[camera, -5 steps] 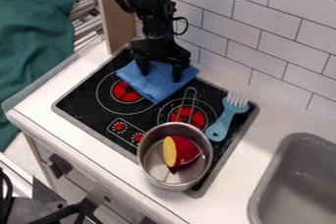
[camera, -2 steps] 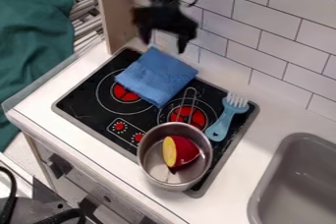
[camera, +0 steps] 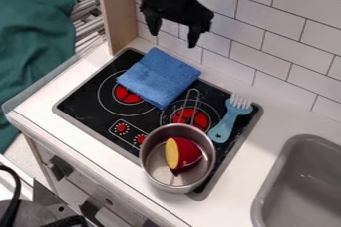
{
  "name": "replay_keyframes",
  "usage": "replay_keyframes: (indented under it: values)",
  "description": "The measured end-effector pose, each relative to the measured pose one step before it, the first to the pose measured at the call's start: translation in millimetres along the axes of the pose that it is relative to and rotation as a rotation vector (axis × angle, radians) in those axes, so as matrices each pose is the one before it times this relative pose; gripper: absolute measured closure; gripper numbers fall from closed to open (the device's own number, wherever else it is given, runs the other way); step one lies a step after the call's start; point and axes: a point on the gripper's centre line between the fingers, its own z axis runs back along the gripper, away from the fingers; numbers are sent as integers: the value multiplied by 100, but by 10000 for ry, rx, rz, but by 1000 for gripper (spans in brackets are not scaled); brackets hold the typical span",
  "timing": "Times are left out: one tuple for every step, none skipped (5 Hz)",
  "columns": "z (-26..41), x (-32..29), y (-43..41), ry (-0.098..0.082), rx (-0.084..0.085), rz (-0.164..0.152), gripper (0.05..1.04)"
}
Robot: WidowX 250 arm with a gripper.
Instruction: Move the cloth to the upper part of the left burner
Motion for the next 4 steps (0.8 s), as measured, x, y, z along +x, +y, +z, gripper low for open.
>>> replay_keyframes:
  values:
    - [511, -3121, -39, 995, -37, 5, 85]
    - [352, -2986, -228, 211, -453, 236, 85]
    - [-110, -639, -32, -112, -399, -122, 85]
    - [-42, 30, 38, -15, 1, -32, 85]
